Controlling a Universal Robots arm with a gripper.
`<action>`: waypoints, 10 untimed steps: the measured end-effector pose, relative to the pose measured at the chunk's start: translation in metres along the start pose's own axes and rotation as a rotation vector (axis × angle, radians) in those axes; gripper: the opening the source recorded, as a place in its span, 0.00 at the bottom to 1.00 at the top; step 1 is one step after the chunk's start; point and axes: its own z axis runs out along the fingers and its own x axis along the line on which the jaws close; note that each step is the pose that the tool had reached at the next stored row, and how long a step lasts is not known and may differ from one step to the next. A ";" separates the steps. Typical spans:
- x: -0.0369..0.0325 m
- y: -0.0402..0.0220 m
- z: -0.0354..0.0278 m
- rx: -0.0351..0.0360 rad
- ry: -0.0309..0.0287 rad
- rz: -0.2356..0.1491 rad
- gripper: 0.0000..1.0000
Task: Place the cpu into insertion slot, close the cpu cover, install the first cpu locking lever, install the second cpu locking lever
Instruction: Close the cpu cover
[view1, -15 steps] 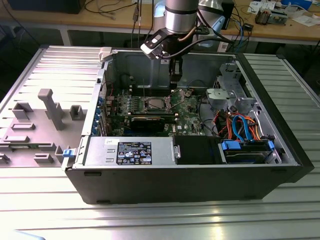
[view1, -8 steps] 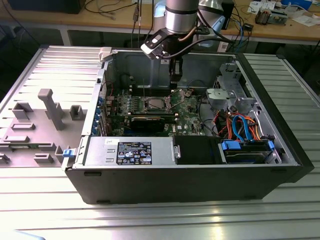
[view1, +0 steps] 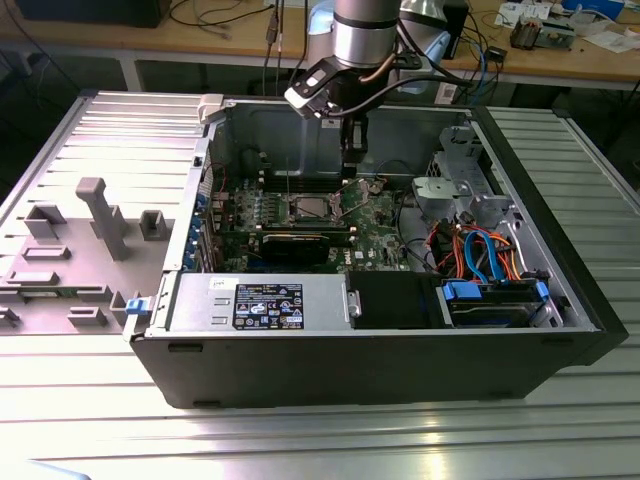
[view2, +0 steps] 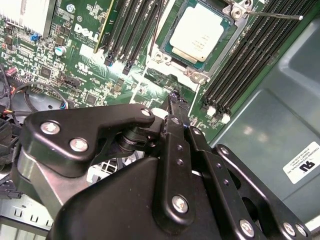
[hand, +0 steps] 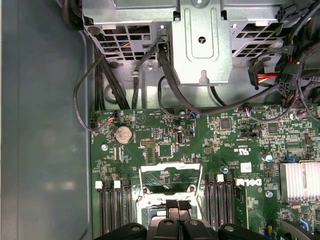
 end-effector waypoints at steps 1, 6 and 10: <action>0.0000 0.0002 0.0000 0.0000 0.0000 0.000 0.11; 0.0001 0.0015 0.0000 0.0001 0.0000 0.000 0.11; 0.0001 0.0029 0.0001 0.0001 0.0000 0.000 0.11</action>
